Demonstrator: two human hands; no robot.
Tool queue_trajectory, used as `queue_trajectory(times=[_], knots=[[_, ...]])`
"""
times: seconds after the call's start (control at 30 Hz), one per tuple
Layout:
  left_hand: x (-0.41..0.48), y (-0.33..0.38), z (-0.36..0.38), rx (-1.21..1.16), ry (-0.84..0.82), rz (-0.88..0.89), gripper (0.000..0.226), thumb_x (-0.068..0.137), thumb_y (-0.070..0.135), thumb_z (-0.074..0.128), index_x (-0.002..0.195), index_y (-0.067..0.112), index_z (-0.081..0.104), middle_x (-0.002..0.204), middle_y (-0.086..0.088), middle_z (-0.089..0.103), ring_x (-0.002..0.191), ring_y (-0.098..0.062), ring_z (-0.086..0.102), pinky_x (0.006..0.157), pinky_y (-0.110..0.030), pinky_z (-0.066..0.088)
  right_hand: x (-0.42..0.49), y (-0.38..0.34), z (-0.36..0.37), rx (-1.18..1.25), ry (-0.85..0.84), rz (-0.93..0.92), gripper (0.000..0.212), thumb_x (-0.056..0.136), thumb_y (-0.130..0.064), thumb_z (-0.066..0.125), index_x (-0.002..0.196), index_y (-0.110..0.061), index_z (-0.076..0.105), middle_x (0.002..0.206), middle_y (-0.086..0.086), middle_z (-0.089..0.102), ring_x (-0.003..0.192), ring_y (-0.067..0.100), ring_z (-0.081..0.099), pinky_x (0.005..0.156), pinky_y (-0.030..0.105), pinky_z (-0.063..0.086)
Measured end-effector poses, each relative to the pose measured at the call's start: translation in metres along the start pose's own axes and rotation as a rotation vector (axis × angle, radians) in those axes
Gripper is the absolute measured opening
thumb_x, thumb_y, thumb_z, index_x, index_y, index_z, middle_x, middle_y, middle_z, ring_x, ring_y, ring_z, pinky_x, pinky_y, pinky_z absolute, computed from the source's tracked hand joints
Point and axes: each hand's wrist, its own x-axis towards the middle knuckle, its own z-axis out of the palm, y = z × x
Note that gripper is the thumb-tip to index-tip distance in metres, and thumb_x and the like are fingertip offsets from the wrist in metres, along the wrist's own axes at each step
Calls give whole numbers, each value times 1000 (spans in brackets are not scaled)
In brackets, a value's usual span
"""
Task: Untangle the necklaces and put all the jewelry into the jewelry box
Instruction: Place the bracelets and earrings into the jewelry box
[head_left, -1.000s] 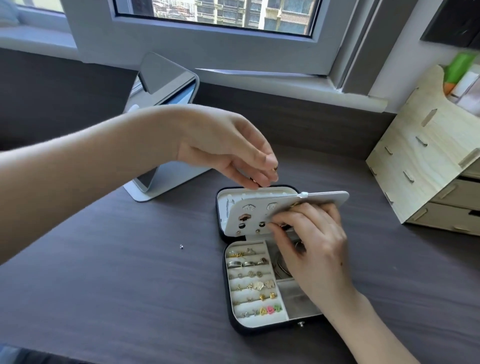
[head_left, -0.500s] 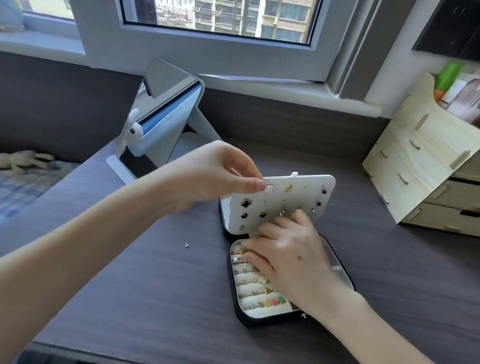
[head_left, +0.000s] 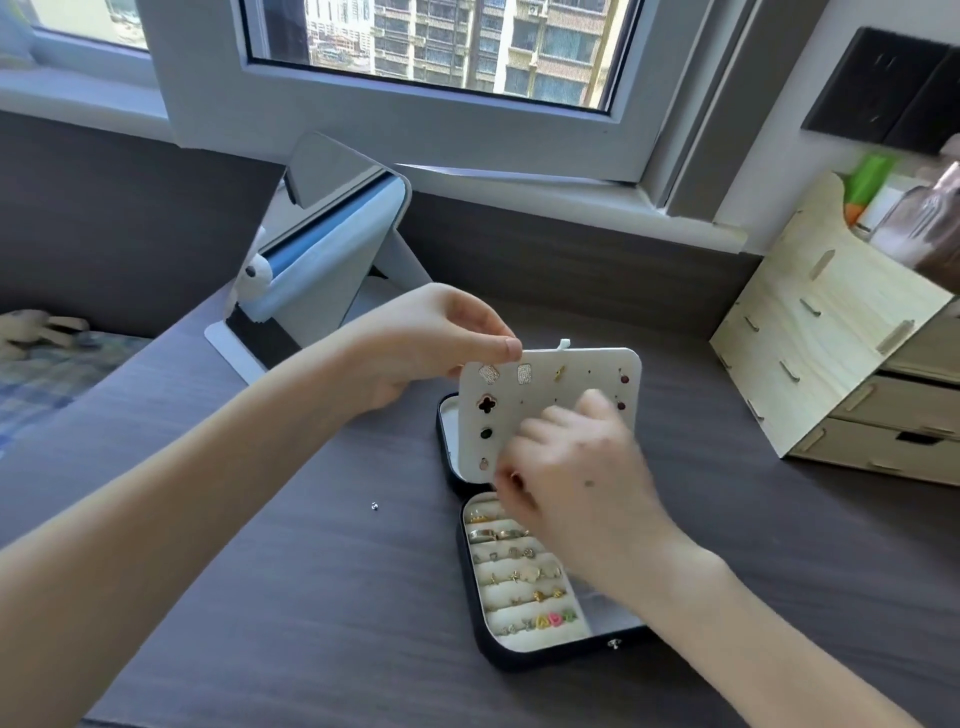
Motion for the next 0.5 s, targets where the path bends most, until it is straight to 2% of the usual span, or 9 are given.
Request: queue_trajectory(times=[0.1,0.2,0.27,0.37,0.5], knots=[[7,1,-1,-26,-52,-23,7,84,17,69,81,11,70,88,-11,71,83,-19,65,80,-32,53,-4,23,-12,86,200,311,22,81,-24,60,60,-17,61,59,-5,60,55,18,53,64,34,29],[17,6,1,-32,-103,-47,7,84,18,68,80,13,70,86,-12,68,82,-23,62,77,-36,46,-6,42,-7,80,372,577,23,83,-22,63,61,-15,60,57,-4,57,55,19,52,64,35,32],[24,9,4,-6,-110,-64,9,84,19,69,76,15,71,83,-11,68,79,-23,60,76,-38,43,-3,50,6,-14,426,595,25,83,-19,64,59,-15,58,54,-3,54,53,21,49,63,35,31],[34,10,8,24,-114,-80,11,82,22,72,72,18,72,83,-12,70,79,-25,59,75,-39,37,2,56,23,-142,473,514,29,83,-16,60,55,-15,52,50,-2,48,50,22,43,62,32,28],[42,8,10,25,-97,-86,10,82,22,72,74,16,71,84,-11,71,77,-23,62,75,-37,39,2,64,34,-225,518,437,33,83,-12,57,52,-15,46,47,-2,41,47,22,40,60,33,28]])
